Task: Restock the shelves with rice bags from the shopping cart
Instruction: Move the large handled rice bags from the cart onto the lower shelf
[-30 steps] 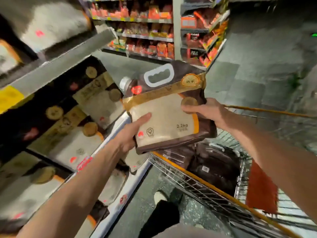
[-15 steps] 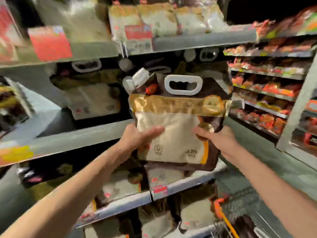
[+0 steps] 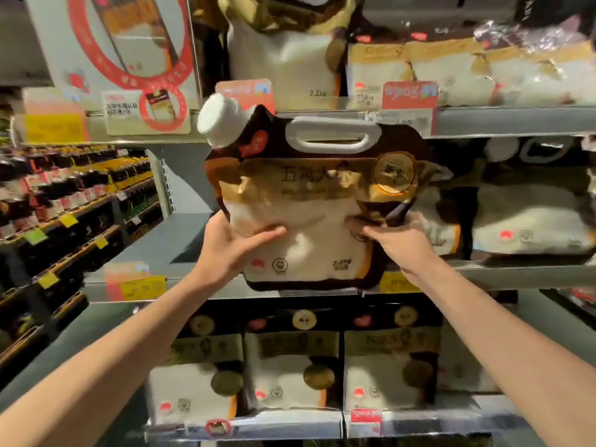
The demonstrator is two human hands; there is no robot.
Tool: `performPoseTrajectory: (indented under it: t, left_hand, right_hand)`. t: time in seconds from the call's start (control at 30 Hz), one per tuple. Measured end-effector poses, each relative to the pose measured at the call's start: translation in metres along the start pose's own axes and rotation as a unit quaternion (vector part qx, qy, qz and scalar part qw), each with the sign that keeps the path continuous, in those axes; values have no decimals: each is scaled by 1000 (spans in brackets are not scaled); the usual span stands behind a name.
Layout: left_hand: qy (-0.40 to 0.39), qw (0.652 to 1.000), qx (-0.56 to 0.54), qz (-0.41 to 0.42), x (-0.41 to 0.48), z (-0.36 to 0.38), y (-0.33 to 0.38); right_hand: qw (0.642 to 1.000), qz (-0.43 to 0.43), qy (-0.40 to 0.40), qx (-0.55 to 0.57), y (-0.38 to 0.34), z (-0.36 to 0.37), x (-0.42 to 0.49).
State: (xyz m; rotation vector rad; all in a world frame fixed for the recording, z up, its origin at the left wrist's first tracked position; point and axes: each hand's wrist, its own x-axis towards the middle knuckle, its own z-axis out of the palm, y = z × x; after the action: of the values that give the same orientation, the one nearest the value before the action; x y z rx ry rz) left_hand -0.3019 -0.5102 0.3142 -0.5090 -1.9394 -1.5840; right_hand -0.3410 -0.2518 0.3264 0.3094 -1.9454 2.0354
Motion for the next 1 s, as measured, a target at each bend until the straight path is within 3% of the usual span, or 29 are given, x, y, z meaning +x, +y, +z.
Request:
performPoseTrajectory:
  t: [0.13,0.33,0.57,0.83,1.0]
  left_hand:
    - [68,995,67,41,2,-21,-17]
    - [102,992,50,48,20,-34,-31]
    - [117,992,42,2,34,-33,-60]
    - [131,990,51,8,48,-35,-72]
    - [141,989,51,-5,41,-36,-93]
  right_hand:
    - [998,36,-36,32,1,36,23]
    - [997,25,-42,57,2,61,44]
    - [999,-20,-11,-46,23,70,46]
    - [996,-56,22,-63,24,79,50]
    - [998,-30,23,-55,21,89,50]
